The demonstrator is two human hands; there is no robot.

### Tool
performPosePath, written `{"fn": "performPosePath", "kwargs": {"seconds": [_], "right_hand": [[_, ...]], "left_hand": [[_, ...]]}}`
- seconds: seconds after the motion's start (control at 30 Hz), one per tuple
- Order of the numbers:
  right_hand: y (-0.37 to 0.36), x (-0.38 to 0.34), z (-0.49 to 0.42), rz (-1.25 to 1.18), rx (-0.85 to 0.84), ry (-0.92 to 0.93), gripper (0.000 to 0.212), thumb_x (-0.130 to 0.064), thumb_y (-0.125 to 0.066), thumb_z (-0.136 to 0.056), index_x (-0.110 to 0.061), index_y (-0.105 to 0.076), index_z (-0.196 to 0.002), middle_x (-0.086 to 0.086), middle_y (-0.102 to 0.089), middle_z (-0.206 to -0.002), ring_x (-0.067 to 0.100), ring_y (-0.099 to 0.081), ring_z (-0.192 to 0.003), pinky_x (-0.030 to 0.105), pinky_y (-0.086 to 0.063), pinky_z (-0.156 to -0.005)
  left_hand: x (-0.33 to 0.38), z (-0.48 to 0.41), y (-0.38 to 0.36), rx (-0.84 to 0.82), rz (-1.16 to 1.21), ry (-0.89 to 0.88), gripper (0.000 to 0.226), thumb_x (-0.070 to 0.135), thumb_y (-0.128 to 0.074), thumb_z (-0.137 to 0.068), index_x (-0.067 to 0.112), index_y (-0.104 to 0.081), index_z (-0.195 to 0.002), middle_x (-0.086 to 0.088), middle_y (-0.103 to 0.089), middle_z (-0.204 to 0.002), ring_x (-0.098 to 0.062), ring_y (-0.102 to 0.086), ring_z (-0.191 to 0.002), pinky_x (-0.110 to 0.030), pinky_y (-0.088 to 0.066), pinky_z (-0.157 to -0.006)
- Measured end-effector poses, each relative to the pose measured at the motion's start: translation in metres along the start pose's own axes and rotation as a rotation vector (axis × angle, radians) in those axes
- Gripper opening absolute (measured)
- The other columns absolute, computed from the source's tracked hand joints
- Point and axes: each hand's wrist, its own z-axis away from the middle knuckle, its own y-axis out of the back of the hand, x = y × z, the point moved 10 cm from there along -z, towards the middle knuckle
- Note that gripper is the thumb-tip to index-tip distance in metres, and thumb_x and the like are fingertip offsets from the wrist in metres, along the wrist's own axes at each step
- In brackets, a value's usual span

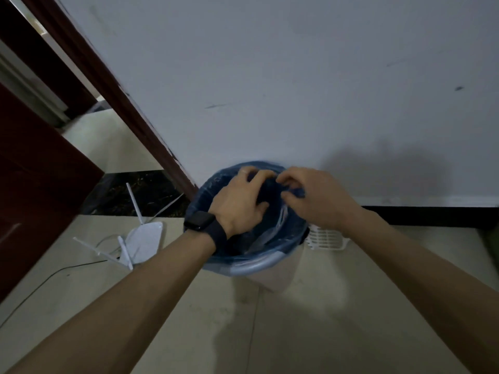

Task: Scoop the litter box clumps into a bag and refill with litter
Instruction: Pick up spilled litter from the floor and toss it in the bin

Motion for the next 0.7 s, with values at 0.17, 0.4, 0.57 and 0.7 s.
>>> {"fn": "performPosePath", "kwargs": {"seconds": [0.17,0.4,0.57,0.7], "right_hand": [[0.065,0.076,0.050,-0.001,0.197,-0.236,0.022,-0.028,-0.057,-0.095,-0.020,-0.063,-0.115,-0.006,-0.068,-0.095,0.013,-0.064,-0.084,0.029,-0.051,-0.081],[0.024,0.211,0.267,0.082,0.035,-0.659,0.020,-0.025,-0.064,-0.091,-0.020,-0.067,-0.111,-0.008,-0.067,-0.091,0.012,-0.063,-0.079,0.019,-0.041,-0.072],[-0.028,0.250,0.423,0.162,-0.079,-0.819,0.035,-0.032,-0.070,-0.088,-0.020,-0.068,-0.120,0.000,-0.063,-0.108,0.016,-0.062,-0.089,0.027,-0.050,-0.084],[-0.048,0.244,0.460,0.222,-0.030,-0.759,0.032,-0.035,-0.072,-0.086,-0.024,-0.072,-0.117,-0.003,-0.059,-0.102,0.016,-0.053,-0.094,0.018,-0.038,-0.083]], "left_hand": [[0.104,-0.004,-0.001,0.320,0.146,-0.176,0.043,0.023,-0.056,-0.090,0.022,-0.049,-0.133,-0.002,-0.048,-0.134,-0.022,-0.054,-0.111,-0.040,-0.053,-0.082],[0.195,0.032,-0.214,-0.041,0.371,-0.116,0.044,0.029,-0.054,-0.094,0.023,-0.048,-0.136,-0.001,-0.051,-0.133,-0.022,-0.050,-0.117,-0.039,-0.046,-0.093],[0.218,0.107,-0.359,-0.339,0.350,-0.045,0.047,0.047,-0.049,-0.097,0.036,-0.046,-0.143,0.004,-0.035,-0.153,-0.020,-0.029,-0.140,-0.038,-0.029,-0.113],[0.226,0.134,-0.364,-0.147,0.421,-0.043,0.033,0.044,-0.060,-0.089,0.033,-0.071,-0.119,-0.002,-0.053,-0.142,-0.027,-0.042,-0.131,-0.046,-0.037,-0.109]]}}
